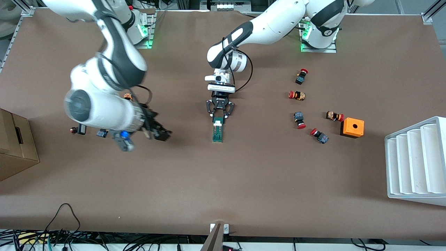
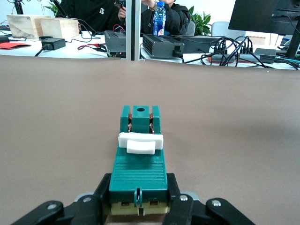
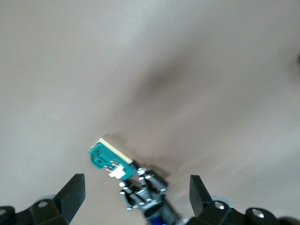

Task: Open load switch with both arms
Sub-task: 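Open the right gripper and withdraw it from the closed lever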

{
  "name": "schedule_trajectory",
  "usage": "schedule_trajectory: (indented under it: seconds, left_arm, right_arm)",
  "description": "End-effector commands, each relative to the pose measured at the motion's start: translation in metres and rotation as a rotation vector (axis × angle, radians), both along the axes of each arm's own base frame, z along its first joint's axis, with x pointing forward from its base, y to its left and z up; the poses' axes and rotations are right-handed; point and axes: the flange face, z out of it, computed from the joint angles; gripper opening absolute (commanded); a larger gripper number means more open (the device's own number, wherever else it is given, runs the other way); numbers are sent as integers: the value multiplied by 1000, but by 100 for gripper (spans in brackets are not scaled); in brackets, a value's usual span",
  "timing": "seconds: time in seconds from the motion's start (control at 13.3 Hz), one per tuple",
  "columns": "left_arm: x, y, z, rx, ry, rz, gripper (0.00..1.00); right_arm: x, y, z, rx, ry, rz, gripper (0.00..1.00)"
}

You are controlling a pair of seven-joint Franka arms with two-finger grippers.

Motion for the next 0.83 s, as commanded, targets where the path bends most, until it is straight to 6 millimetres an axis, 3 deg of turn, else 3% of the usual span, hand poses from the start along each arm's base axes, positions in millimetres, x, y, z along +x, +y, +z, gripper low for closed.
schedule_trajectory:
  seconds: [0.0,0.08,0.45,0.6,0.75]
  left_arm:
    - [5,-2,0,8,-5,21,91]
    - [6,-1,0,10,-7,22,100]
    - [17,2,28,58,-3,50,100]
    - [22,-3,54,80,25,73,100]
    - [29,-8,91,85,109,64,100]
  right_arm:
    - [-30,-62,30,-39,-33,215,99]
    - [-31,-88,40,-54,-37,296,99]
    - [-35,-189,81,-69,-114,594,99]
    - [-35,-222,88,-68,-135,684,99]
    - [-35,-234,91,-97,-135,755,99]
